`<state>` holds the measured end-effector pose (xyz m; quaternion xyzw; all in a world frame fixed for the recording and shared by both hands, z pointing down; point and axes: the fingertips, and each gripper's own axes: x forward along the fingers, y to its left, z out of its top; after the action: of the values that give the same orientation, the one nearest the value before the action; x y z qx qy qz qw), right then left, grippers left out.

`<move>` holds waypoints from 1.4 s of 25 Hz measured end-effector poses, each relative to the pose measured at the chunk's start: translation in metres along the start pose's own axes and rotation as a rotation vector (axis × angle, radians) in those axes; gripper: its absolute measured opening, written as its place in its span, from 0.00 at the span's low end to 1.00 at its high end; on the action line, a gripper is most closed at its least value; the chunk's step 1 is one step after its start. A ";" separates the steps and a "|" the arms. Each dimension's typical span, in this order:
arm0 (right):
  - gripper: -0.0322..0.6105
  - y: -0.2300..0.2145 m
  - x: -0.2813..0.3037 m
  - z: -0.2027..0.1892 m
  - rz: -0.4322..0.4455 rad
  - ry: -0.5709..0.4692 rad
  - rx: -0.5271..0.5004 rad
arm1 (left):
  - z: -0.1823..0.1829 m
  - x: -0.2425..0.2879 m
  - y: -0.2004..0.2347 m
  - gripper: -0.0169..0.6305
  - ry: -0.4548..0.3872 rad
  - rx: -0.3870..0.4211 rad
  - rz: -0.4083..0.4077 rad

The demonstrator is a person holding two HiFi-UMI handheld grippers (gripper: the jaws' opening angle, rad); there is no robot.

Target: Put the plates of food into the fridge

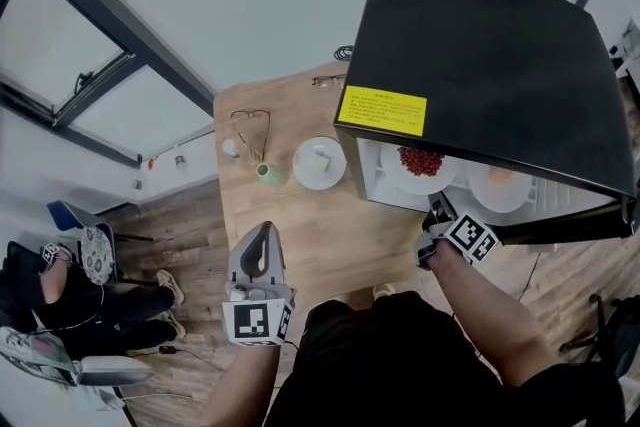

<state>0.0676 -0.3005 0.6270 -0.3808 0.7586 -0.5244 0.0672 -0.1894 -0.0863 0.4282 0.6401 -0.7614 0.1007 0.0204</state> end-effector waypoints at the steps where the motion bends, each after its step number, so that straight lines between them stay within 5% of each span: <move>1: 0.13 -0.004 0.001 0.000 -0.036 0.007 -0.029 | 0.000 -0.002 0.001 0.03 0.001 0.000 0.002; 11: 0.19 -0.033 -0.003 -0.005 -0.364 0.135 -0.406 | 0.002 -0.019 0.012 0.03 0.006 0.019 0.022; 24: 0.19 -0.025 -0.033 0.004 -0.342 0.083 -0.450 | 0.012 -0.019 -0.002 0.03 -0.023 0.016 -0.024; 35: 0.15 0.028 -0.092 0.015 -0.136 0.056 -0.749 | 0.018 -0.009 -0.039 0.03 -0.046 0.012 -0.110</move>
<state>0.1256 -0.2478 0.5689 -0.4142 0.8721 -0.2242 -0.1322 -0.1476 -0.0869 0.4136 0.6831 -0.7248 0.0892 0.0045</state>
